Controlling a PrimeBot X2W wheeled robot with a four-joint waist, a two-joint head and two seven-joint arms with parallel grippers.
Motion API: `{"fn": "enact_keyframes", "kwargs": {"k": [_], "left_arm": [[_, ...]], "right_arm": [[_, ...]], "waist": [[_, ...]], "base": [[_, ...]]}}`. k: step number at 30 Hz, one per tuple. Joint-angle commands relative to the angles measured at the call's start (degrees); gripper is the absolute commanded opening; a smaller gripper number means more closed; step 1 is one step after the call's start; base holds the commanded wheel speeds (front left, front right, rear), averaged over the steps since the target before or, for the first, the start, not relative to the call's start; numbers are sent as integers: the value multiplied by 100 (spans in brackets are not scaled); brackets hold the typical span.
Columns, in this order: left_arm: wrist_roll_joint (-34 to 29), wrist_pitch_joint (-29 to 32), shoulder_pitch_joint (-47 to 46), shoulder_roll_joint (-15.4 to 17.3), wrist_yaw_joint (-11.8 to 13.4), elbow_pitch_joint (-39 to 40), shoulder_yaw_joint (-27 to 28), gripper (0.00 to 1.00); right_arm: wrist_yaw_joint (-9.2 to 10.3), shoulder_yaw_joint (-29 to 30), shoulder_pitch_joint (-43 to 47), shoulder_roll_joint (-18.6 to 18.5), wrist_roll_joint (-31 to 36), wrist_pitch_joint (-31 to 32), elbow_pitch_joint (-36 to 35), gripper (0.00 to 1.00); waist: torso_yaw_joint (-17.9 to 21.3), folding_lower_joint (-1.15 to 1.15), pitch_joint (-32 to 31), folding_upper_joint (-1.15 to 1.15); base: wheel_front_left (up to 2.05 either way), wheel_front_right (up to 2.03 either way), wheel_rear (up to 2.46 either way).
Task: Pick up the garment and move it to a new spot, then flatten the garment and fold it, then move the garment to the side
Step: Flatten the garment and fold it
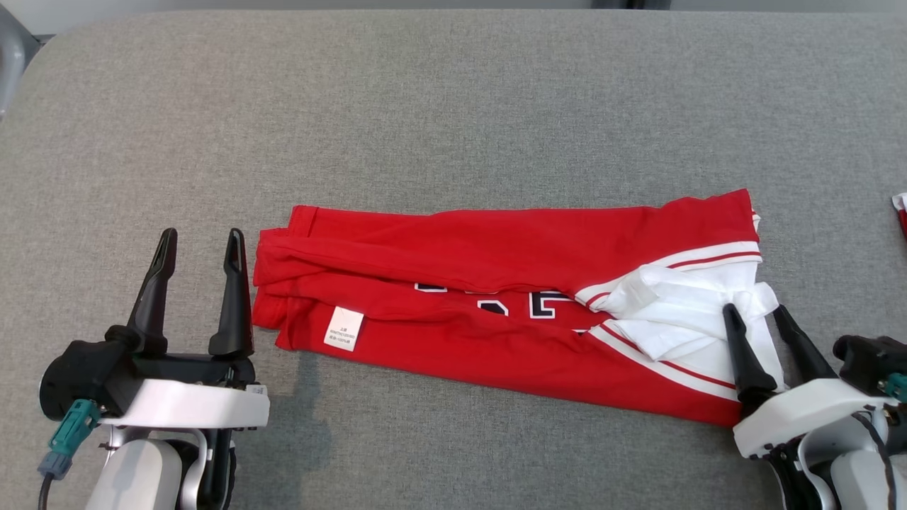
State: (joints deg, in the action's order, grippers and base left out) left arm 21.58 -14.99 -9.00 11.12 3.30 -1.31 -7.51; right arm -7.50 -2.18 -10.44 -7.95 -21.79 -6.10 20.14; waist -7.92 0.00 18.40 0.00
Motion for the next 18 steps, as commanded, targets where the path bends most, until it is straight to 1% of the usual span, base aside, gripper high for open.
{"fn": "enact_keyframes", "kwargs": {"k": [1, 3, 4, 5, 6, 12, 18], "left_arm": [[-42, -21, -121, -4, -24, -24, 8, 100], [-70, -21, -138, -15, -61, -43, 10, 100], [-90, -21, -141, -17, -73, -50, 20, 100], [-110, -21, -159, -21, -82, -44, 32, 100], [-113, -21, -176, -23, -94, -45, 50, 100], [-223, -21, -195, -49, -148, -15, 204, 100], [-311, -21, -185, -108, -227, -38, 284, 100]], "right_arm": [[2, -87, -68, -6, -55, 64, 179, 100], [2, -249, -99, 8, -112, 101, 358, 100], [2, -325, -107, 13, -155, 127, 436, 60], [2, -391, -114, 10, -182, 124, 504, 36], [2, -436, -133, 9, -205, 85, 548, 0], [5, -503, -209, -141, -383, -258, 518, 0], [10, -275, -29, -524, -519, -445, 326, 0]], "waist": [[-3, 0, 13, 0], [-8, 0, 22, 0], [-9, 0, 27, 0], [-11, 0, 33, 0], [-12, 0, 37, 0], [52, 0, 39, 0], [152, 0, 19, 0]], "base": [[0, 0, 0], [0, 0, 0], [0, 0, 0], [0, 0, 0], [0, 0, 0], [0, 0, 0], [0, 0, 0]]}}
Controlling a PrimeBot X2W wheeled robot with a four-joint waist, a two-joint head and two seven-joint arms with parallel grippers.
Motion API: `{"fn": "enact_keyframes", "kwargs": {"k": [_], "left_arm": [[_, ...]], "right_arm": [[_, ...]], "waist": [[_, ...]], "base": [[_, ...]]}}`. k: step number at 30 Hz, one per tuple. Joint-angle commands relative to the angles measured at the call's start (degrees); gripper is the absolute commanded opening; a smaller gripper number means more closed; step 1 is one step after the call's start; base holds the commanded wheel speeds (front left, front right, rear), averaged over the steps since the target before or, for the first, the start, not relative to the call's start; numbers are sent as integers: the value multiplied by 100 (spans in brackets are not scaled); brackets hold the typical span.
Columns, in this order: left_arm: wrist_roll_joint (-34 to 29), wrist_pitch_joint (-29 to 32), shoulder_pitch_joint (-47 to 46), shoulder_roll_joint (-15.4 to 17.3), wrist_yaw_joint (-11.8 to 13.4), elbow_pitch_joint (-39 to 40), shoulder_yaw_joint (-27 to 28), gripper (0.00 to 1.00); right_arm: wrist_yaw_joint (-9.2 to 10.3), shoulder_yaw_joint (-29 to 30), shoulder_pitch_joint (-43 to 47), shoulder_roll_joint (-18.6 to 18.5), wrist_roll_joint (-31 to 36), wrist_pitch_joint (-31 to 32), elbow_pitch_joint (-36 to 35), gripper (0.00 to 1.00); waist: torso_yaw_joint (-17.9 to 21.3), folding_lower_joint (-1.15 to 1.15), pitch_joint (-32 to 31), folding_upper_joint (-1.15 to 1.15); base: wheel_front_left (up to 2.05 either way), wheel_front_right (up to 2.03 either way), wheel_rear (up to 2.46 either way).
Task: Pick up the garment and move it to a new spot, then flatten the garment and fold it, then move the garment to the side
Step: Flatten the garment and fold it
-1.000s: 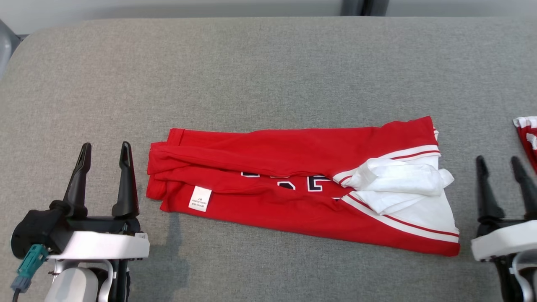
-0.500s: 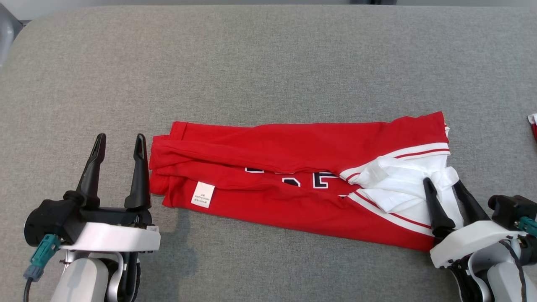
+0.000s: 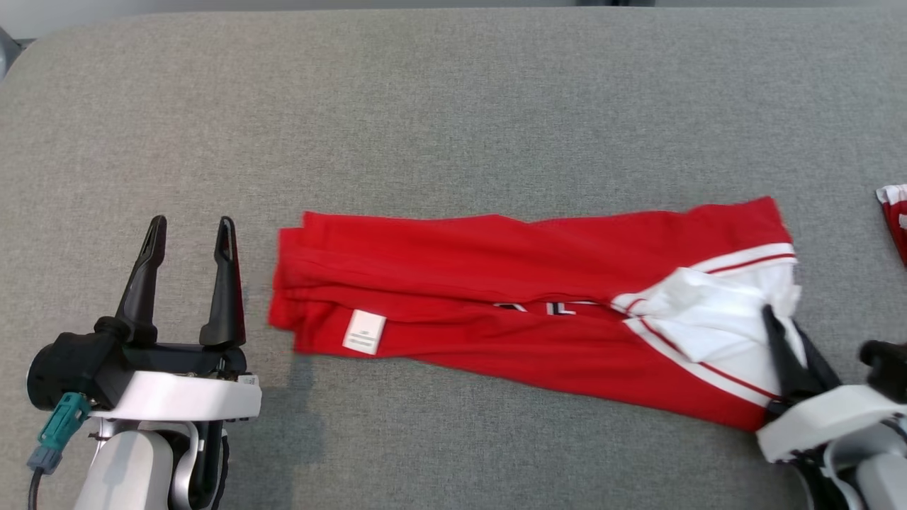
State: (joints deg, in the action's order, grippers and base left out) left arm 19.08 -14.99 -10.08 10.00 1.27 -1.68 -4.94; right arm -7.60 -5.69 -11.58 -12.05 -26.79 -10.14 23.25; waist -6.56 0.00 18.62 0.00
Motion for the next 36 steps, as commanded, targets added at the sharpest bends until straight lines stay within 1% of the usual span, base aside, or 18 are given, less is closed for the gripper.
{"fn": "enact_keyframes", "kwargs": {"k": [1, 5, 10, 13, 15, 17, 18, 19, 23, 25, 27, 30, 34, 36], "left_arm": [[-65, -21, -85, -11, -39, -11, 37, 100], [-75, -22, -79, -45, -72, -34, 94, 100], [-102, -22, -103, -49, -121, -73, 129, 100], [-125, -22, -76, -48, -136, -94, 150, 100], [-129, -22, -63, -48, -146, -93, 153, 100], [-135, -22, -58, -44, -152, -82, 168, 100], [-135, -22, -58, -44, -152, -82, 168, 100], [-134, -22, -52, -42, -155, -82, 169, 100], [-133, -22, -81, -52, -174, -84, 145, 100], [-132, -22, -111, -63, -183, -108, 119, 100], [-129, -22, -145, -79, -207, -133, 86, 100], [-133, -22, -175, -104, -238, -181, 21, 100], [-136, -21, -254, -172, -279, -240, -73, 100], [-141, -21, -270, -215, -307, -286, -133, 100]], "right_arm": [[20, 164, 132, -199, -45, -70, -19, 0], [19, 537, 260, -493, -99, -137, -88, 0], [17, 584, 134, -607, -30, -53, -386, 0], [12, 406, 66, -496, 85, 149, -841, 0], [12, 266, -7, -436, 200, 327, -1290, 0], [12, 88, -81, -297, 318, 585, -1785, 0], [12, 88, -81, -297, 318, 585, -1785, 0], [12, -16, -111, -237, 382, 726, -2029, 0], [12, -480, -346, 110, 537, 1261, -2757, 0], [12, -816, -475, 309, 596, 1455, -2905, 0], [12, -1140, -645, 508, 632, 1566, -2900, 0], [12, -1606, -866, 751, 644, 1559, -2649, 0], [12, -2027, -1149, 882, 591, 1348, -2024, 0], [12, -2258, -1290, 900, 319, 1119, -1709, 0]], "waist": [[33, 0, -3, 0], [128, 0, -8, 0], [230, 0, -25, 0], [276, 0, -88, 0], [299, 0, -101, 0], [323, 0, -121, 0], [323, 0, -121, 0], [330, 0, -128, 0], [319, 0, -139, 0], [291, 0, -140, 0], [247, 0, -135, 0], [148, 0, -116, 0], [-6, 0, -77, 0], [-97, 0, -54, 0]], "base": [[0, 0, 0], [0, 0, 0], [0, 0, 0], [0, 0, 0], [0, 0, 0], [0, 0, 0], [0, 0, 0], [0, 0, 0], [0, 0, 0], [0, 0, 0], [0, 0, 0], [0, 0, 0], [0, 0, 0], [0, 0, 0]]}}
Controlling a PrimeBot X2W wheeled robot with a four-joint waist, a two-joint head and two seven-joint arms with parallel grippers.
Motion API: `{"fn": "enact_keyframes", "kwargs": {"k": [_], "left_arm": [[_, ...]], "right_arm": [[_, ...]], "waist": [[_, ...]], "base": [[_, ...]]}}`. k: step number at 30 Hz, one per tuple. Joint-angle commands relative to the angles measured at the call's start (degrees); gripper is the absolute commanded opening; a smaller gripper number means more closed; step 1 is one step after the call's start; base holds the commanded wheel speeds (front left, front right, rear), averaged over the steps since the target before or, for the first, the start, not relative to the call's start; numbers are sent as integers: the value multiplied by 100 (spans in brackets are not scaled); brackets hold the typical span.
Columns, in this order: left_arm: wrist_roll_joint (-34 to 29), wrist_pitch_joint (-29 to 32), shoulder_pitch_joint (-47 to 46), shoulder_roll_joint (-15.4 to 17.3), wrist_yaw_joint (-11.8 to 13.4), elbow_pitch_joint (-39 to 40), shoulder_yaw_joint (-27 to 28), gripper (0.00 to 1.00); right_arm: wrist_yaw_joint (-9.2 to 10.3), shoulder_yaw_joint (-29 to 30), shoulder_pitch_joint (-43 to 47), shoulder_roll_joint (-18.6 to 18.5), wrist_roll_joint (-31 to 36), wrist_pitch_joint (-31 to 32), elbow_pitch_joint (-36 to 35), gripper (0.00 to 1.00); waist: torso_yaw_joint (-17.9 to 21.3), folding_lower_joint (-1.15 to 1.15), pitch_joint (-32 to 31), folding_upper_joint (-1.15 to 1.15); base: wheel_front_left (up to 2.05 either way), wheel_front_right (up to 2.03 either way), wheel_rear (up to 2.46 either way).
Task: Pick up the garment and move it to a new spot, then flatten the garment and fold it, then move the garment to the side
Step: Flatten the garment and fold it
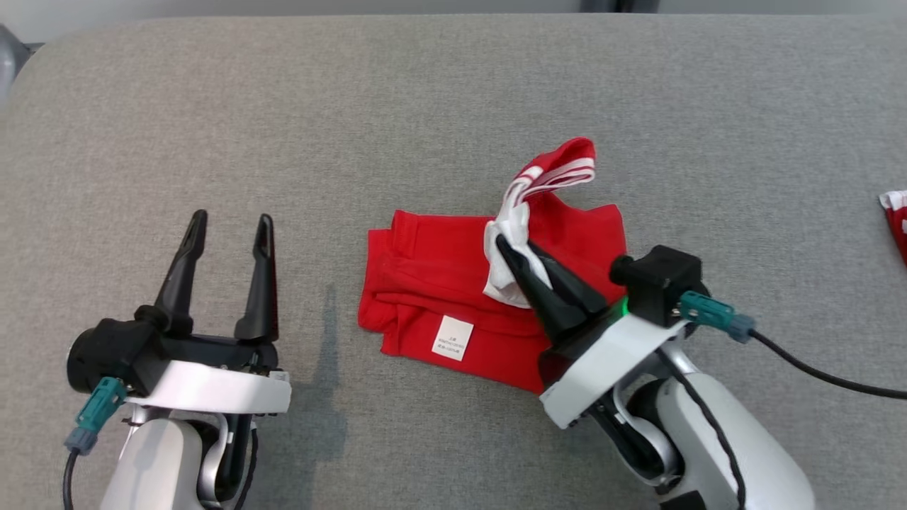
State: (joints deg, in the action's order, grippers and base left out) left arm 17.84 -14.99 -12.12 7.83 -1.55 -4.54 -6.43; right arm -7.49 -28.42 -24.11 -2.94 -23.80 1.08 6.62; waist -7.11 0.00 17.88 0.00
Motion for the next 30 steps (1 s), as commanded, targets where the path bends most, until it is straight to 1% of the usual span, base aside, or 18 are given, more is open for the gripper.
{"fn": "enact_keyframes", "kwargs": {"k": [1, 5, 10, 12, 13, 14, 18, 22, 25, 27, 28, 30], "left_arm": [[-19, -22, -79, -9, -45, -28, -5, 100], [-43, -22, -176, -60, -89, -89, -84, 100], [-74, -22, -224, -96, -127, -146, -120, 100], [-82, -22, -252, -102, -139, -162, -122, 100], [-80, -22, -262, -109, -143, -170, -119, 100], [-78, -22, -269, -116, -141, -173, -114, 100], [-111, -22, -284, -132, -167, -196, -83, 100], [-136, -22, -302, -138, -180, -210, -41, 100], [-173, -22, -282, -123, -177, -199, 11, 100], [-188, -22, -238, -115, -158, -191, 46, 100], [-188, -22, -238, -115, -158, -191, 46, 100], [-228, -22, -184, -104, -133, -185, 84, 100]], "right_arm": [[1, -80, -111, -12, -42, -99, 121, 0], [1, -509, -434, -13, -458, -447, 732, 0], [1, -960, -827, -11, -784, -727, 1376, 0], [1, -1161, -941, -11, -946, -821, 1538, 42], [1, -1246, -995, -14, -1003, -858, 1597, 75], [1, -1340, -1065, -16, -1062, -928, 1637, 100], [1, -1706, -1244, -15, -1325, -1165, 1657, 100], [1, -1965, -1411, -16, -1515, -1423, 1389, 100], [1, -1803, -1437, -22, -1408, -1561, 1203, 100], [1, -1533, -1358, -17, -1262, -1603, 1071, 100], [1, -1533, -1358, -17, -1262, -1603, 1071, 100], [1, -1175, -1220, -20, -1046, -1615, 942, 100]], "waist": [[-80, 0, 29, 0], [-191, 0, 77, 0], [-256, 0, 132, 0], [-257, 0, 150, 0], [-254, 0, 160, 0], [-246, 0, 170, 0], [-196, 0, 187, 0], [-125, 0, 189, 0], [-38, 0, 170, 0], [19, 0, 149, 0], [19, 0, 149, 0], [77, 0, 116, 0]], "base": [[0, 0, 0], [0, 0, 0], [0, 0, 0], [0, 0, 0], [0, 0, 0], [0, 0, 0], [0, 0, 0], [0, 0, 0], [0, 0, 0], [0, 0, 0], [0, 0, 0], [0, 0, 0]]}}
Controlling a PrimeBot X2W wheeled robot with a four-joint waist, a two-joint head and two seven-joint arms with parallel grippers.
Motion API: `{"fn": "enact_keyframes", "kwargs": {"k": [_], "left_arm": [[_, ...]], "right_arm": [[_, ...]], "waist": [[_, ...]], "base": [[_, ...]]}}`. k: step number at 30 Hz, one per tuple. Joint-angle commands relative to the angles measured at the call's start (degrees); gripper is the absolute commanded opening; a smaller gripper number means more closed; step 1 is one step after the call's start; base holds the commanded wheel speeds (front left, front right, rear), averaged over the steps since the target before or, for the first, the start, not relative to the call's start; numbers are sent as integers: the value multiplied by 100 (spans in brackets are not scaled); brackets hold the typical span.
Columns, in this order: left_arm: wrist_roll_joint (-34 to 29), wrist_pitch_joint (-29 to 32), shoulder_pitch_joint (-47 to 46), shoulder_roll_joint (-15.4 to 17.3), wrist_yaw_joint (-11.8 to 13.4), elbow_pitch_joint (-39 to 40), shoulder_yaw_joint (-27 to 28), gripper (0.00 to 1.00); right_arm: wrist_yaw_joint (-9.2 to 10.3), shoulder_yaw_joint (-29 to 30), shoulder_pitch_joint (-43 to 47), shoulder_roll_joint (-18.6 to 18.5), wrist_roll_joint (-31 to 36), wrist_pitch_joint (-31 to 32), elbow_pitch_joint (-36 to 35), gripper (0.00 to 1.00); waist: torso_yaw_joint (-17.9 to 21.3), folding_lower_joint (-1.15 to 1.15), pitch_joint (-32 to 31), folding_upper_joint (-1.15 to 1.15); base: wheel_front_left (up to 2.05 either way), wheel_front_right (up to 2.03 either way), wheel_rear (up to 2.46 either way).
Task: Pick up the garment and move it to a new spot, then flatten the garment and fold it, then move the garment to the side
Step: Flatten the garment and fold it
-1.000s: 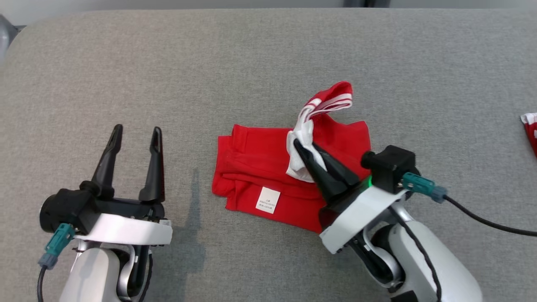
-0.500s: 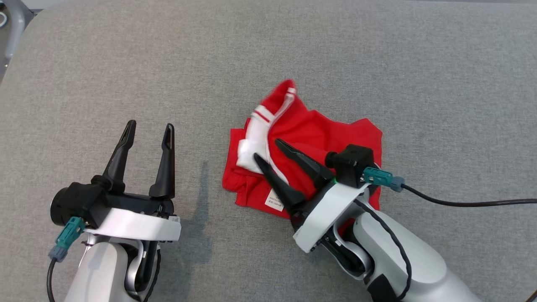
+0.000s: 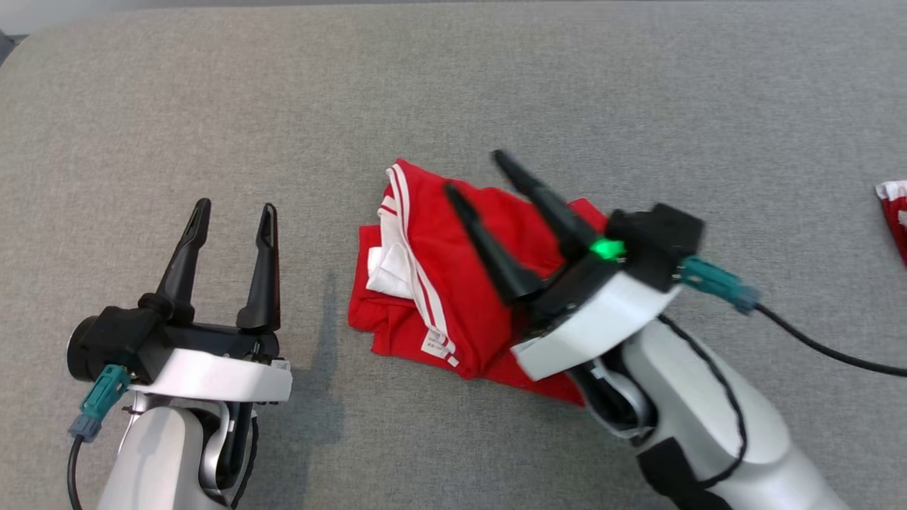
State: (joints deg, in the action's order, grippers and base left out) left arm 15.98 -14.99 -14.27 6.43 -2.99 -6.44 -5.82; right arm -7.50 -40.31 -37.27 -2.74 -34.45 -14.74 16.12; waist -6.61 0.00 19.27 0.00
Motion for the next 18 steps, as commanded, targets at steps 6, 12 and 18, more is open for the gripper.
{"fn": "enact_keyframes", "kwargs": {"k": [6, 12, 18], "left_arm": [[-115, -22, 127, 75, 117, 23, 150, 100], [-134, -22, 292, 140, 213, 51, 239, 100], [-114, 1, 479, 193, 279, 97, 279, 100]], "right_arm": [[2, 1234, 695, -289, 634, -45, -551, 100], [3, 2637, 1615, -708, 1293, 192, -946, 100], [3, 3449, 2425, -869, 1652, 473, -1253, 100]], "waist": [[169, 0, -141, 0], [285, 0, -322, 0], [356, 0, -489, 0]], "base": [[0, 0, 0], [0, 0, 0], [0, 0, 0]]}}
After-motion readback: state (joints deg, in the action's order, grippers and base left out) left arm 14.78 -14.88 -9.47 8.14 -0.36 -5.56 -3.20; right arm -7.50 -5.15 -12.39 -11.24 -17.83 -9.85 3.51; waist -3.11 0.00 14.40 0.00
